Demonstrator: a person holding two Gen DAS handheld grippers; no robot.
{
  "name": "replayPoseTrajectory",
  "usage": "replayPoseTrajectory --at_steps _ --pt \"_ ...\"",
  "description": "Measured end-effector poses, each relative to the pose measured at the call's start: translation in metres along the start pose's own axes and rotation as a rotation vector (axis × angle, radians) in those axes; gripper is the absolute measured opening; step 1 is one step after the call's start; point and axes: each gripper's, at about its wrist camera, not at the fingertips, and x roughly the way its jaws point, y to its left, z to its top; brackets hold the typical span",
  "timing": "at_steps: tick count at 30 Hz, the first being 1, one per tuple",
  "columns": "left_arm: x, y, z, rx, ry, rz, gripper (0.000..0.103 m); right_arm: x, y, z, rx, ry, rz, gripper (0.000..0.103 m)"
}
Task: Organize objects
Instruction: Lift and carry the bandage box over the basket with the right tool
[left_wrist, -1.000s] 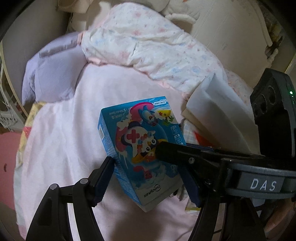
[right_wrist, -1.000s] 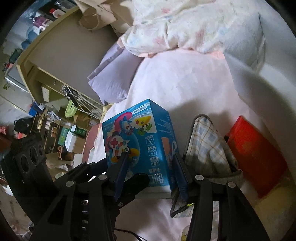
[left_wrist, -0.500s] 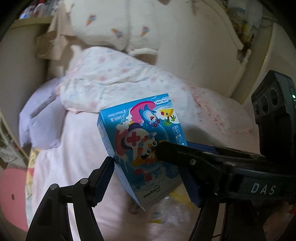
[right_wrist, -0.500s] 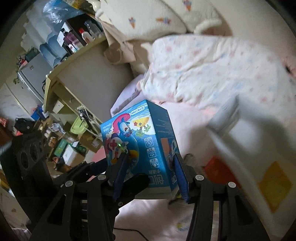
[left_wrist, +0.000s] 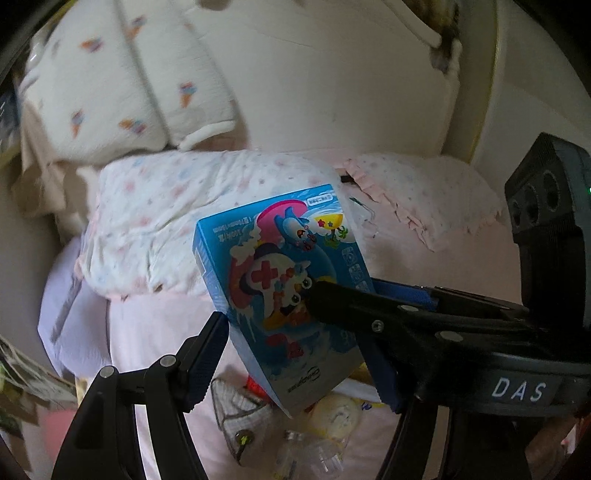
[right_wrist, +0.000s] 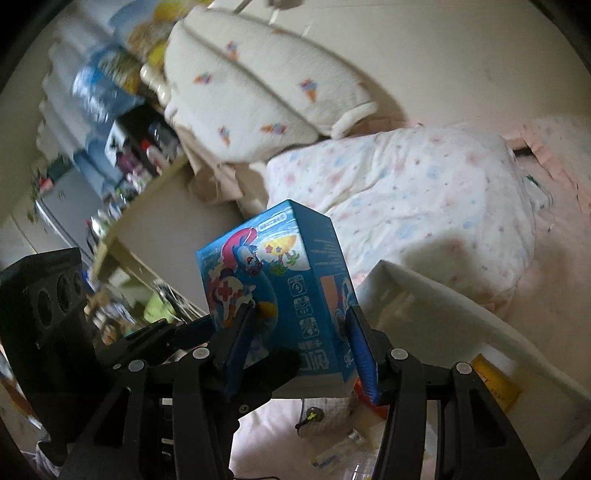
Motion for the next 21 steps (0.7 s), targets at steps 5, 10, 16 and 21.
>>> replayPoseTrajectory --at_steps 5,10,16,21 --pt "0.011 -0.026 0.007 -0.008 0.018 -0.052 0.070 -0.020 -0.028 0.009 0.022 -0.024 -0.028 0.053" --pt "0.032 -0.037 0.011 -0.045 0.051 -0.098 0.069 -0.022 -0.049 0.013 0.034 -0.001 -0.082 0.053" --pt "0.044 -0.036 -0.003 -0.104 0.037 -0.177 0.068 -0.015 -0.069 0.013 0.071 0.030 -0.110 0.053" --pt "0.058 -0.027 -0.010 -0.166 0.059 -0.219 0.068 -0.007 -0.068 0.010 0.058 0.069 -0.145 0.053"
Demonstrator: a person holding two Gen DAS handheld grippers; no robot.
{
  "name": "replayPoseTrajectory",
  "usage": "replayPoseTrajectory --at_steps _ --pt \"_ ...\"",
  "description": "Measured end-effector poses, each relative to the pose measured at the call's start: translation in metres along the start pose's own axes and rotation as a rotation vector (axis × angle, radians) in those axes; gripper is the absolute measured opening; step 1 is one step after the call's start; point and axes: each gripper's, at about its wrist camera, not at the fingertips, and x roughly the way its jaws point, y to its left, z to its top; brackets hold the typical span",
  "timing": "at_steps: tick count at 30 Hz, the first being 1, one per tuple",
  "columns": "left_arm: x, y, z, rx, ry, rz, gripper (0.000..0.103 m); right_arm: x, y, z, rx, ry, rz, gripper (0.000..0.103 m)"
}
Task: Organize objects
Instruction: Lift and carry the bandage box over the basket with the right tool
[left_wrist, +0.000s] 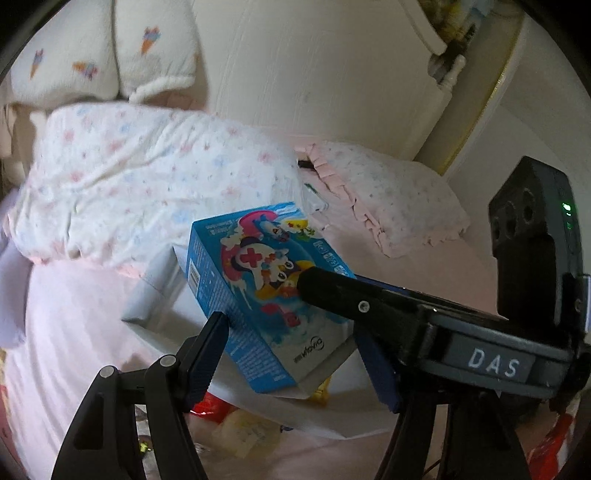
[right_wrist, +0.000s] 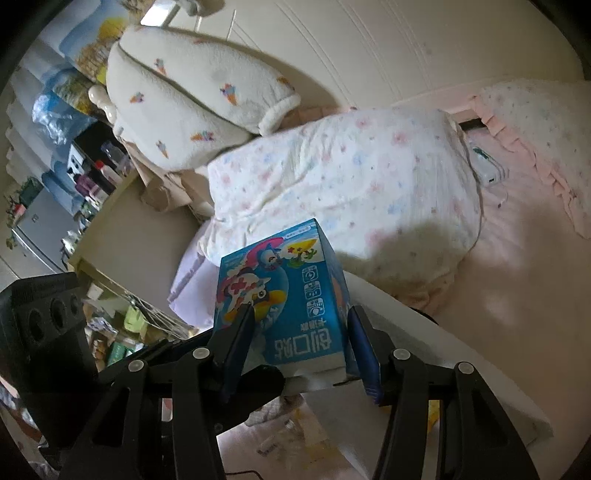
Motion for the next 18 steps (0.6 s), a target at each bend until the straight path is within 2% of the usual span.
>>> replayPoseTrajectory --at_steps 7,11,18 --pt "0.002 0.006 0.000 -0.030 -0.019 -0.045 0.068 0.003 0.001 0.003 -0.007 0.017 -0.036 0.053" --pt "0.007 0.007 -0.008 -0.041 -0.002 -0.061 0.068 0.005 -0.004 0.000 0.001 0.035 -0.043 0.053" --pt "0.017 -0.005 -0.038 0.048 0.035 -0.021 0.068 0.016 -0.008 -0.005 0.002 0.069 -0.044 0.053"
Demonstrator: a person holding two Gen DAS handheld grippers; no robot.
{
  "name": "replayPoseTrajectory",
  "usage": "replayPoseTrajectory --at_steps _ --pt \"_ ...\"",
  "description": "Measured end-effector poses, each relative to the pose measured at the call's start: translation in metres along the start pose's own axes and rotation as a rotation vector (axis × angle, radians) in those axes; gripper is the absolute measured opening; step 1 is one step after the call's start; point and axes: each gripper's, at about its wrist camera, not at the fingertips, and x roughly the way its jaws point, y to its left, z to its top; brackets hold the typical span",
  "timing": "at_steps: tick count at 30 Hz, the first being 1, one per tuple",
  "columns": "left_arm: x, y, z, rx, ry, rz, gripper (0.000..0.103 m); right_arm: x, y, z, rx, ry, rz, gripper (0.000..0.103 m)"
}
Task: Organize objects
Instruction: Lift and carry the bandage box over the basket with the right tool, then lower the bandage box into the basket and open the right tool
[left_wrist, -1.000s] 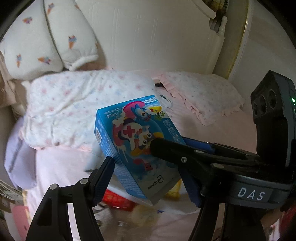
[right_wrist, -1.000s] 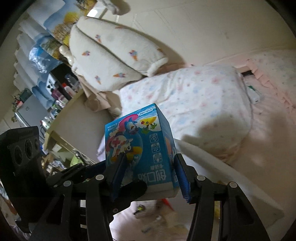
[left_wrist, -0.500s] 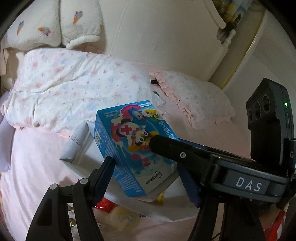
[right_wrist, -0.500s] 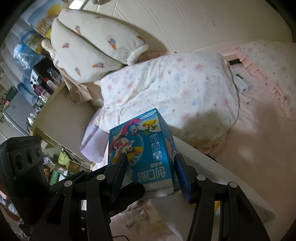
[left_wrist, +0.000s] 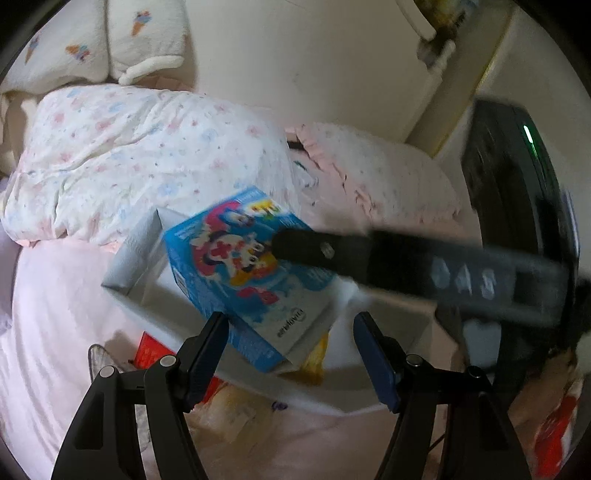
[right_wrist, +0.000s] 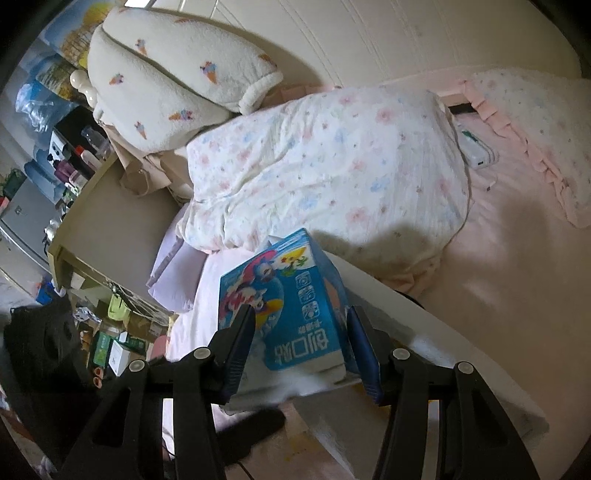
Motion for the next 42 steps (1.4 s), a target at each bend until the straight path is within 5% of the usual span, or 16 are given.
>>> replayPoseTrajectory --at_steps 13,19,22,30,38,42 --pt "0.044 0.040 -0.018 -0.184 0.138 0.015 0.060 0.056 0.011 -0.001 -0.074 0.093 -0.062 0.052" --pt "0.050 0.044 -0.014 -0.166 0.112 0.073 0.053 0.087 0.022 -0.001 -0.186 0.137 -0.232 0.051" --pt "0.051 0.057 -0.004 -0.197 0.078 0.085 0.052 0.099 0.017 0.002 -0.170 0.117 -0.222 0.050" --pt "0.022 0.076 0.001 -0.154 0.004 0.178 0.054 0.049 -0.019 -0.011 0.073 -0.055 -0.001 0.044" --pt "-0.007 0.068 -0.017 0.023 -0.020 0.276 0.054 0.063 -0.042 -0.038 0.268 0.155 -0.043 0.044" --pt "-0.011 0.073 -0.018 0.054 -0.015 0.314 0.054 0.087 -0.053 -0.045 0.334 0.159 -0.078 0.044"
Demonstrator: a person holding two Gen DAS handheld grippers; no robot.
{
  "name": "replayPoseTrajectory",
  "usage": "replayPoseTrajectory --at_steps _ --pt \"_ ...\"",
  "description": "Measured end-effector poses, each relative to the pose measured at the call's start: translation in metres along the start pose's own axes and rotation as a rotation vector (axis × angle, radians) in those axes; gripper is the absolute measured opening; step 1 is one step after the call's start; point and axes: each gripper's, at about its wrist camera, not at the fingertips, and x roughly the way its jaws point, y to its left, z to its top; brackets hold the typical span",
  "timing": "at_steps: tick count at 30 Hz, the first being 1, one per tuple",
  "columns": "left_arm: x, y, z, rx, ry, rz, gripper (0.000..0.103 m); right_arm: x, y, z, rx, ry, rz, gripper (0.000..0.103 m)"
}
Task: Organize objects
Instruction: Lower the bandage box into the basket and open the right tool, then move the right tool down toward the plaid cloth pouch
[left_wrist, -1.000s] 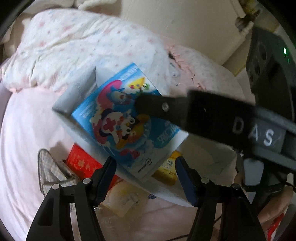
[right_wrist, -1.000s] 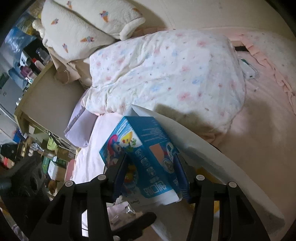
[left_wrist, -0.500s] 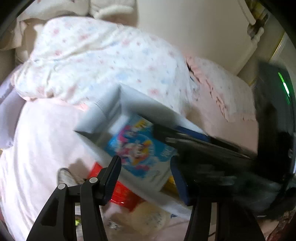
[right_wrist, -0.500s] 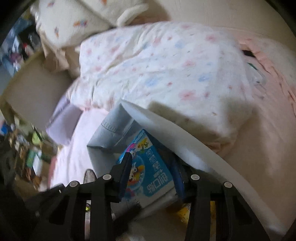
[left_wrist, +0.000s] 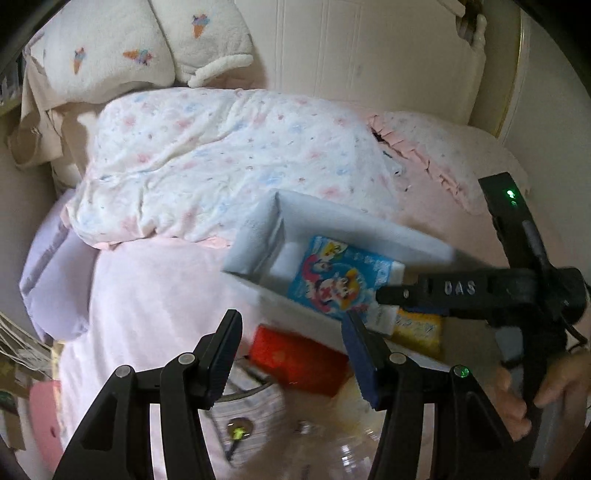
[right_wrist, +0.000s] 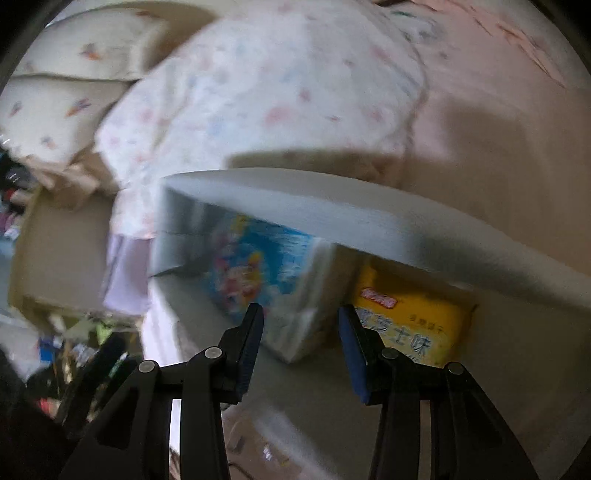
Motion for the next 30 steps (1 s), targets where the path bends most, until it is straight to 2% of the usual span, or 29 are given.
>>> replayPoseTrajectory --at_steps 4,7,13,15,17,19,24,27,28,30 --pt "0.003 0.018 -0.003 -0.040 0.019 -0.011 0.054 0.018 0.001 0.007 0.040 -0.022 0.141 0.042" --pt "0.007 0.035 -0.005 -0.076 0.028 0.015 0.054 0.030 0.008 0.010 0.024 -0.052 0.218 0.040" --pt "0.003 0.059 -0.013 -0.126 0.021 0.031 0.054 0.039 0.019 0.010 -0.031 -0.082 0.183 0.040" --pt "0.003 0.065 -0.015 -0.136 0.023 0.037 0.054 0.037 0.016 0.007 -0.043 -0.100 0.178 0.032" --pt "0.003 0.069 -0.016 -0.147 0.026 0.034 0.054 0.037 0.016 0.009 -0.056 -0.116 0.199 0.018" --pt "0.004 0.072 -0.018 -0.155 0.029 0.028 0.054 0.037 0.014 0.010 -0.064 -0.118 0.212 0.015" --pt "0.005 0.072 -0.019 -0.151 0.026 0.025 0.054 0.033 0.017 0.012 -0.084 -0.112 0.202 0.017" --pt "0.005 0.073 -0.022 -0.137 0.022 0.016 0.054 0.011 0.027 0.002 -0.181 -0.200 0.175 0.019" --pt "0.005 0.073 -0.024 -0.132 0.021 0.014 0.054 0.002 0.032 -0.003 -0.217 -0.231 0.179 0.022" --pt "0.006 0.074 -0.029 -0.127 0.021 0.008 0.054 -0.017 0.042 -0.015 -0.296 -0.288 0.187 0.034"
